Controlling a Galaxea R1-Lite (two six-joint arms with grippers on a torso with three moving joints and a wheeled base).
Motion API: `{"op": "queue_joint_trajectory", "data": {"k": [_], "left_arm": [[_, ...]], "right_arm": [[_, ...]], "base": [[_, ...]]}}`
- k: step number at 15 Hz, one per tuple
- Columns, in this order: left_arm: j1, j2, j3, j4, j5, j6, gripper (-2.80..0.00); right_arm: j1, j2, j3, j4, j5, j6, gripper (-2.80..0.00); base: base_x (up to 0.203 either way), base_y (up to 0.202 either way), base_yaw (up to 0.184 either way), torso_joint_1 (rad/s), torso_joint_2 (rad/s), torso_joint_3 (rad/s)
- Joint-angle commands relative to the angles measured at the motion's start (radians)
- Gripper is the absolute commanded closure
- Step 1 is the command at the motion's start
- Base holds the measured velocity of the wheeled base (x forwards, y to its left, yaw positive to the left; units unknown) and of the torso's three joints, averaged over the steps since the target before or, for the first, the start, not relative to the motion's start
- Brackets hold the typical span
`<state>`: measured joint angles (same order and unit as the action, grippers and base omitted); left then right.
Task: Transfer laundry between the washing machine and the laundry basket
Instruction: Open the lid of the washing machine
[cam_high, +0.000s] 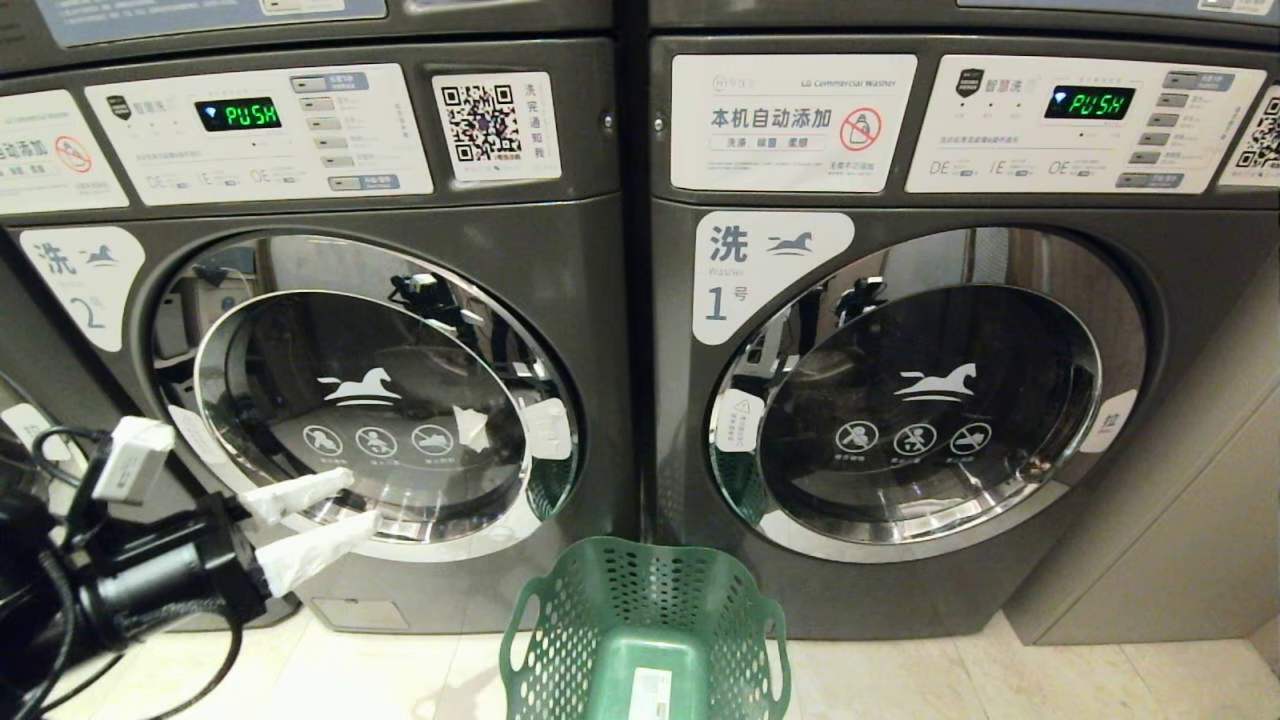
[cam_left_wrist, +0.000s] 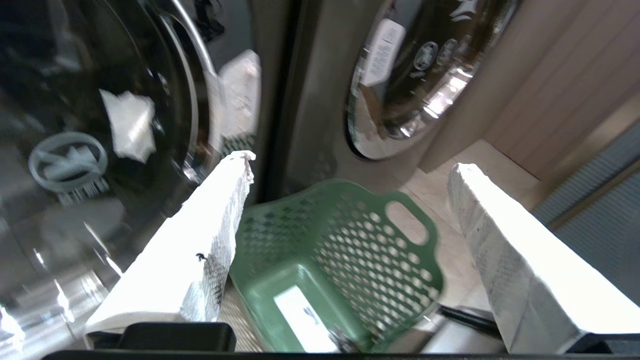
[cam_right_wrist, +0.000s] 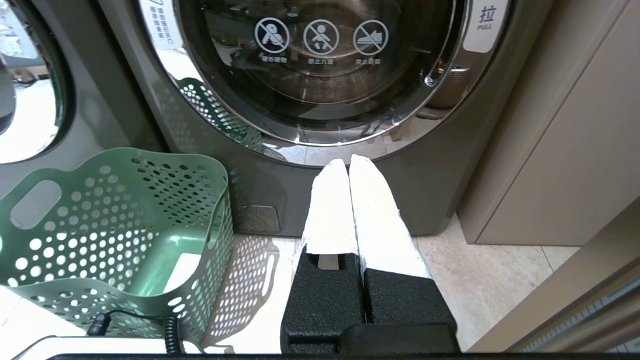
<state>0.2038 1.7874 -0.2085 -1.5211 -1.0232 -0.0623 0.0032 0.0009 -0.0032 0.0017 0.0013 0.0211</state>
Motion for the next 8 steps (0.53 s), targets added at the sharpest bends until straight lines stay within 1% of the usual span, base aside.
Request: {"op": "queue_joint_trajectory", "data": {"k": [1,5,6,8], "left_arm": [[-0.038,0.194,-0.160,-0.009,-0.003,0.000,-2.80],[-0.113,0.451,-0.431,-0.009,0.039,-0.001,-2.80],[-0.137,0.489,-0.480,-0.009,0.053,-0.002,-2.80],[-0.186,0.529,-0.524,-0.009,0.067,-0.004,-2.80]], "right_arm": [[0.000,0.001,0.000,0.000,0.000,0.000,0.00],[0.000,0.001,0.000,0.000,0.000,0.000,0.00],[0.000,-0.001,0.000,0.000,0.000,0.000,0.00],[0.000,0.001,0.000,0.000,0.000,0.000,0.00]], "base": [[0.000,0.000,0.000,0.000,0.00,0.000],[0.000,0.000,0.000,0.000,0.00,0.000],[0.000,0.000,0.000,0.000,0.00,0.000],[0.000,0.000,0.000,0.000,0.00,0.000]]}}
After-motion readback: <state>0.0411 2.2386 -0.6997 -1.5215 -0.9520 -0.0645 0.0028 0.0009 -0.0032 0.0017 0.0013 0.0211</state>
